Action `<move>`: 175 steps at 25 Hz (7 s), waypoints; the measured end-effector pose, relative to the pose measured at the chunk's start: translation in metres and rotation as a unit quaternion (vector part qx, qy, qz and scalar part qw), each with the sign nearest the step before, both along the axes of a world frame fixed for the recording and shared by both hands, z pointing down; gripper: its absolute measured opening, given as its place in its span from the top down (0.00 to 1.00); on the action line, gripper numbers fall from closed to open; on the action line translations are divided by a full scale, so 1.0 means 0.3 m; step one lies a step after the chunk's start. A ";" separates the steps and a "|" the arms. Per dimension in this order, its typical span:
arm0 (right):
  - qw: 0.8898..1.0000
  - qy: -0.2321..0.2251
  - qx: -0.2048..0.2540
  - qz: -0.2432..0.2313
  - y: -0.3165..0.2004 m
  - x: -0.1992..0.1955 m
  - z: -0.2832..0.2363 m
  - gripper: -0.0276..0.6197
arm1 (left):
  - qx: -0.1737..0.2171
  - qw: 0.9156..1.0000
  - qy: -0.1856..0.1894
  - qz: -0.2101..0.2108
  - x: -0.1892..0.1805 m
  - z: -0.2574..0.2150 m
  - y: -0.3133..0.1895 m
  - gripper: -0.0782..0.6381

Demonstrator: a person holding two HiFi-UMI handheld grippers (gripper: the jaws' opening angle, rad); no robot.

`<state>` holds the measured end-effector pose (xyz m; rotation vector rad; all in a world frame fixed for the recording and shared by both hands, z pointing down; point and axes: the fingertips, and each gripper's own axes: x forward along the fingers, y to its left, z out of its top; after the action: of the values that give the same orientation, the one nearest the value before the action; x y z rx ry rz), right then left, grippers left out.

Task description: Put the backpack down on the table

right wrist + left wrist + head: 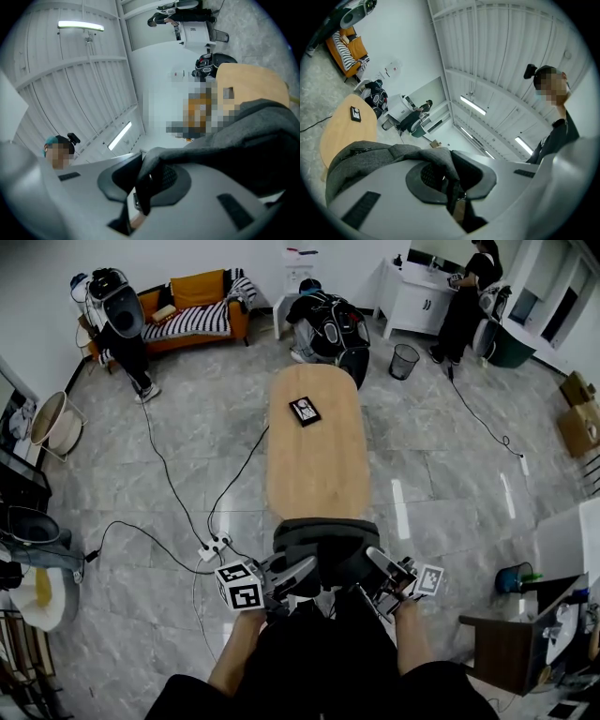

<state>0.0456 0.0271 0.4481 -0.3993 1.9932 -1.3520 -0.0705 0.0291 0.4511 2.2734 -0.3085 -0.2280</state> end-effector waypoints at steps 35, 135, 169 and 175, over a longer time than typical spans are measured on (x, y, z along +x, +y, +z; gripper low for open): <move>0.998 -0.008 -0.023 -0.061 -0.706 0.150 0.065 0.88 | -0.042 0.998 -0.010 -0.055 0.150 0.065 -0.672 0.83; 0.800 0.455 -0.358 -0.158 -1.430 0.134 1.384 0.82 | -0.295 0.922 -0.184 -0.171 0.210 1.330 -1.464 0.82; 0.813 0.533 -0.232 -0.031 -1.155 0.247 1.053 0.91 | -0.120 0.897 -0.365 -0.217 0.061 1.030 -1.181 0.83; 0.848 0.510 -0.145 0.016 -1.113 0.203 0.780 0.94 | -0.007 0.894 -0.387 -0.226 0.159 0.744 -1.082 0.87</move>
<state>0.1066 -0.3068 0.6823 -1.5527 2.5358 -1.5899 -0.0228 -0.2954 0.6744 2.1487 -1.2484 0.4710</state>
